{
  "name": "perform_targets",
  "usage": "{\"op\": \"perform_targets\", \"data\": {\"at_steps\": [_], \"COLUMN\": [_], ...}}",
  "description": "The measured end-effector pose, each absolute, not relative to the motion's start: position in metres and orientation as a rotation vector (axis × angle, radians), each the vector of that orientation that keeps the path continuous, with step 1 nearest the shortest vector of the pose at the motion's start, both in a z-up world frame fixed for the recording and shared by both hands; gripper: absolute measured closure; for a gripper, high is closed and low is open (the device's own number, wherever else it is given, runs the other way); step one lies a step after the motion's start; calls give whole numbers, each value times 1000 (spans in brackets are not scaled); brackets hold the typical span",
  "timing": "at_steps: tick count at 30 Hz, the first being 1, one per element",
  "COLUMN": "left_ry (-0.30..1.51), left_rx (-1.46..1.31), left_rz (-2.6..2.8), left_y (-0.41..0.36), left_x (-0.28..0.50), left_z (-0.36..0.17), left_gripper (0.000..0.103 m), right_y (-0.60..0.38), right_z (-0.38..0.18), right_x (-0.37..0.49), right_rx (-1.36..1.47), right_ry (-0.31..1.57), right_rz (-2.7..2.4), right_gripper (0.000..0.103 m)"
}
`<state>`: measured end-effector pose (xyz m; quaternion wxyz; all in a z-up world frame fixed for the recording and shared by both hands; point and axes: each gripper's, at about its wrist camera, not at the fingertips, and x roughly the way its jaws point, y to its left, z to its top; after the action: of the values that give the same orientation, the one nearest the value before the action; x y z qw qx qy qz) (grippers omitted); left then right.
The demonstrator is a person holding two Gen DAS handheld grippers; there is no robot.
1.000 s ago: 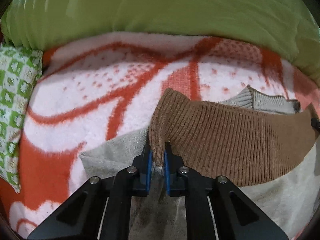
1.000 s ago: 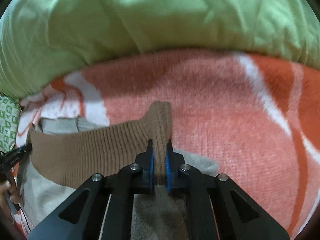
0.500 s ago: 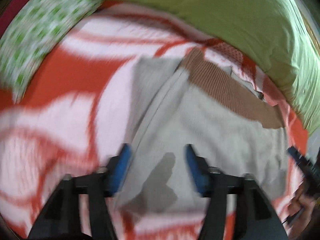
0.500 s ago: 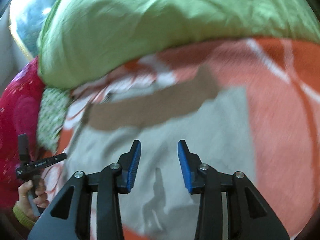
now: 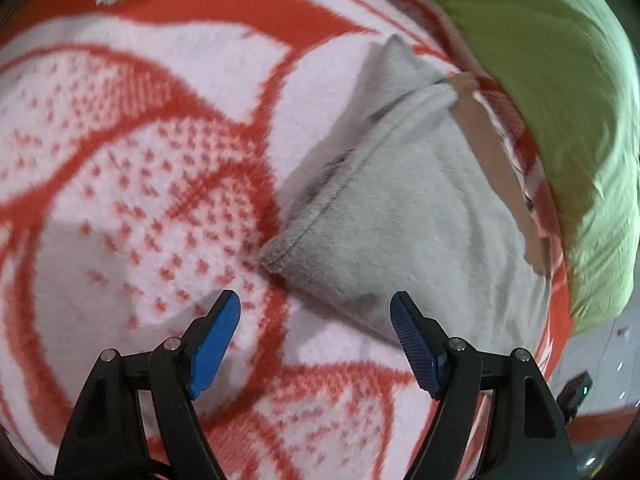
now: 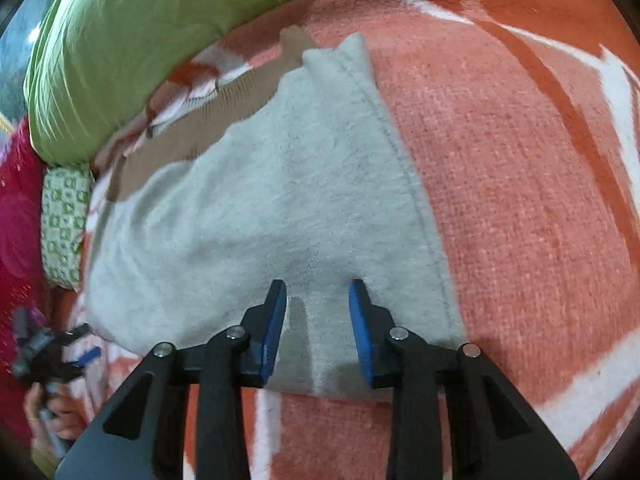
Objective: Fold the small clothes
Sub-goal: 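Grasp the grey sweater side edge with the left gripper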
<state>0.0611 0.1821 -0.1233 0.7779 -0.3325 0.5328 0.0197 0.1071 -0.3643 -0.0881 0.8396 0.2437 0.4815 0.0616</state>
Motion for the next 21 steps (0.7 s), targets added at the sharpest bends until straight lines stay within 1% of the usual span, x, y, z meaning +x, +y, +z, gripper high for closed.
{"op": "perform_targets", "data": {"at_steps": [2,8,9,11,12,13,14,15,16,21], "left_ry": [1130,1038,1029,1018,1022,1024,1023,1023,1014,936], "left_rx": [-751,-809,-799,-770,-743,-731,-724,-694,-662,-477], "left_rz": [62,158,166,151,131,102,61,38,31,-70], "left_y": [182,182,180,178,174,173,171,169,167,135], "left_x": [64,76,81,85,91,95,99,104,105,105], "left_z": [-128,-132,-130,-128,-126,-125,-123,-118,-113,-71], "left_gripper": [20,20,21,35,45,65,82,83,85,87], "right_y": [-360,-341,-336,-326,-323,-319,-315,-313,-311,-314], "right_z": [-79,-59,-58,-56,-56,-56,-56,-57,-57,-58], "right_x": [104,94,94,93,92,92,92,92,93,94], "right_rx": [519,548,541,528,524,521,519,515,506,529], "right_ry": [1004,984,986,991,995,999,1003,1007,1010,1009], "right_rz": [136,214,224,240,249,256,262,267,266,274], "right_gripper": [67,64,63,62,62,62,62,62,62,62]}}
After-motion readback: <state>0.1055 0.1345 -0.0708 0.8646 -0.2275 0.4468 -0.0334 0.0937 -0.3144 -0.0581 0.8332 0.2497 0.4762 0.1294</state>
